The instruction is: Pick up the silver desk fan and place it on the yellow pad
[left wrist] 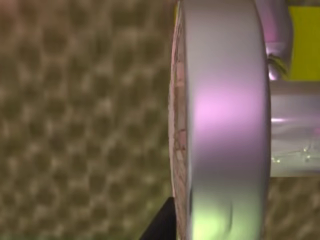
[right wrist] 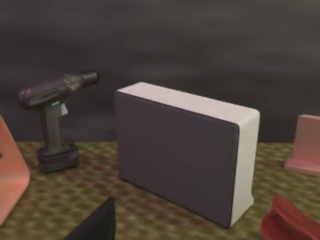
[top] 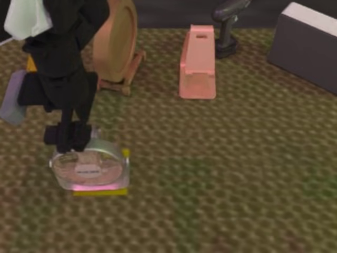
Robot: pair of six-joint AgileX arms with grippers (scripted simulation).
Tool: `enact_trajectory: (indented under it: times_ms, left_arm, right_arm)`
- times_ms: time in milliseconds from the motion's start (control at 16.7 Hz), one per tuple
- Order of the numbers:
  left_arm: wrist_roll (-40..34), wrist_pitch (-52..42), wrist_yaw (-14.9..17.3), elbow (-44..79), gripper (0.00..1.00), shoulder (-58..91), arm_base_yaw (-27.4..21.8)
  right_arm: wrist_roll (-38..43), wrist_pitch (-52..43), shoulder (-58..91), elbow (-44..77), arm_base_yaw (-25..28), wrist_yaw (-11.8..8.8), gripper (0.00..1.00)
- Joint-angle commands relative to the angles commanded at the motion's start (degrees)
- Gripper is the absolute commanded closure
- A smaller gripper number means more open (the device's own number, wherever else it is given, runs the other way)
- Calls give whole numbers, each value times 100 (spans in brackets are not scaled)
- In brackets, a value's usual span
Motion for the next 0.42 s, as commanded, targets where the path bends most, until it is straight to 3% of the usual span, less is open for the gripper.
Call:
enact_trajectory:
  times_ms: [120,420]
  left_arm:
    - [0,0,0,0,0,0,0]
    - [0,0,0,0,0,0,0]
  right_arm:
    - [0,0,0,0,0,0,0]
    - [0,0,0,0,0,0,0]
